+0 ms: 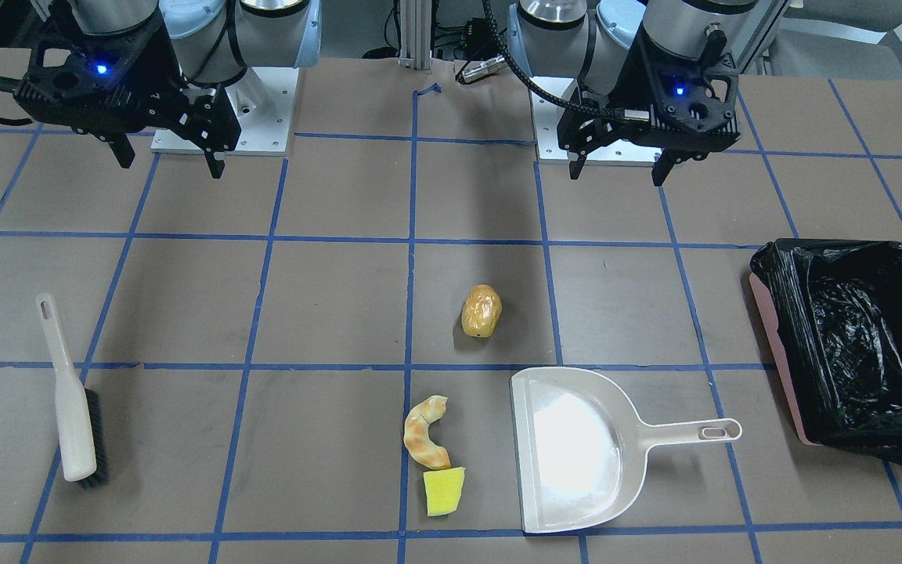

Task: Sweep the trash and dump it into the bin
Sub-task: 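Grasp the white dustpan with the left gripper while the right grasps the brush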

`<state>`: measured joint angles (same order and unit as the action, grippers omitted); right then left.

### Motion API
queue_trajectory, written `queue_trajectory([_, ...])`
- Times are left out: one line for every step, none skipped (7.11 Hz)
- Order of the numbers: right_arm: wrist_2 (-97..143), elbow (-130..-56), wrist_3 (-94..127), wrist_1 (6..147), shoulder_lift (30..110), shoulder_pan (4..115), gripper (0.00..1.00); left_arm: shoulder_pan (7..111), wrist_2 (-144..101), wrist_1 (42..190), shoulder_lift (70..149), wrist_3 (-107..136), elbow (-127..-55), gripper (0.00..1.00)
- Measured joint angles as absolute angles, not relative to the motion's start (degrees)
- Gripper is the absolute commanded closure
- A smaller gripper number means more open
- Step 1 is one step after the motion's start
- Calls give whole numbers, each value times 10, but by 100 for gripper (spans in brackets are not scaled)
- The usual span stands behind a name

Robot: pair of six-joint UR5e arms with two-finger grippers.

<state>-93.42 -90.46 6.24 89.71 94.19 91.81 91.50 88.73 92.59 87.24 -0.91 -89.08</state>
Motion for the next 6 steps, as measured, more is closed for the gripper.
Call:
queue_trajectory([-933,-904,62,899,942,918,0,915,888,925,873,-8,-892,0])
queue_trajectory([-930,-903,62,902,942,918,0,915,888,925,872,-5,-895,0])
queue_trajectory([-930,-903,61,904,942,916,0,915,888,924,872,-2,-899,0])
queue_trajectory([-931,-903,59,904,942,916,0,915,888,921,875,0,-903,0])
queue_trajectory([-931,-903,56,904,943,916,0,914,888,914,881,-2,-911,0])
queue_trajectory([-933,-903,53,905,941,915,0,913,889,896,891,-6,-929,0])
